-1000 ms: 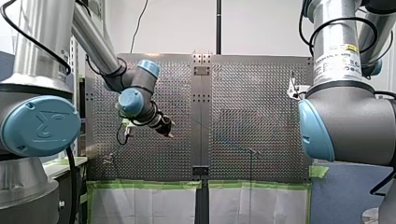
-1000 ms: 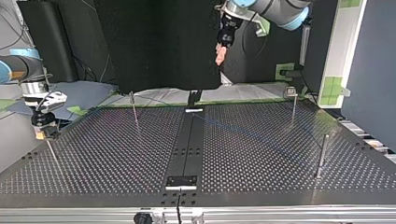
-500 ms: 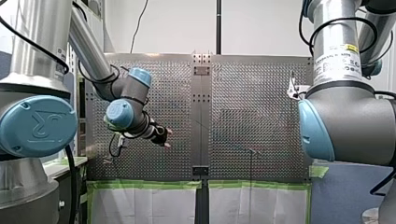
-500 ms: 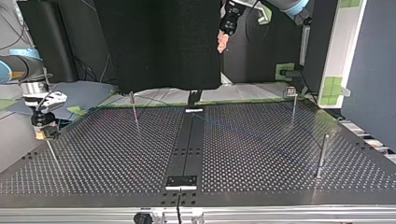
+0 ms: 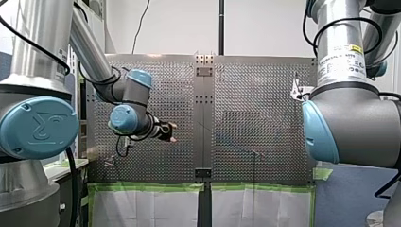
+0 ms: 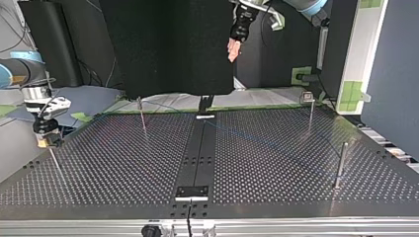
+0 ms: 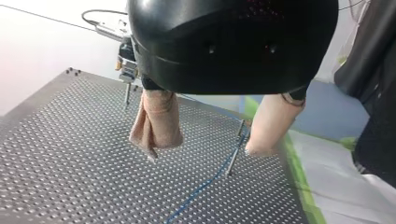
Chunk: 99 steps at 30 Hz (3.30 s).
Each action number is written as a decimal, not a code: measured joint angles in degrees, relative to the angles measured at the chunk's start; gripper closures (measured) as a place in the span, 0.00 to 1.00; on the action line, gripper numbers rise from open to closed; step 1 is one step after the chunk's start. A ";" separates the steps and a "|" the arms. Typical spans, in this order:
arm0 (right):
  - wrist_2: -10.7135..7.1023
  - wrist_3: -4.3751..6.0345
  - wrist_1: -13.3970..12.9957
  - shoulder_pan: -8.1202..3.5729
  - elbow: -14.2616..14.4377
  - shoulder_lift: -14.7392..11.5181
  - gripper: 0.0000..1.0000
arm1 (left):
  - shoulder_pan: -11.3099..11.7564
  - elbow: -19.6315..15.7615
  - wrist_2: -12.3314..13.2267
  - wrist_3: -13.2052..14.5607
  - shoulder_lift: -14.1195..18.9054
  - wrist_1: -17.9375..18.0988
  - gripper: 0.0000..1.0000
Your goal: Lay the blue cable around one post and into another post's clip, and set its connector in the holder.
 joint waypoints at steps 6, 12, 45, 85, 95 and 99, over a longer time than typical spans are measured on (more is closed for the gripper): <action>0.00 0.00 0.00 0.00 0.00 0.00 0.00 | 0.01 -0.01 0.00 0.03 0.00 3.52 0.00; 0.00 0.00 0.00 0.00 0.00 0.00 0.00 | 0.01 -0.05 -0.10 0.08 0.00 6.64 0.00; 0.00 0.00 0.00 0.00 0.00 0.00 0.00 | 1.27 -2.10 -10.28 0.31 -0.01 24.40 0.00; 0.00 0.00 0.00 0.00 0.00 0.00 0.00 | 2.63 -1.32 -10.19 5.91 0.00 16.58 0.00; 0.00 0.00 0.00 0.00 0.00 0.00 0.00 | 2.64 -1.32 -10.19 5.91 -0.01 16.57 0.00; 0.00 0.00 0.00 0.00 0.00 0.00 0.00 | 2.64 -1.32 -10.20 5.91 -0.01 16.57 0.00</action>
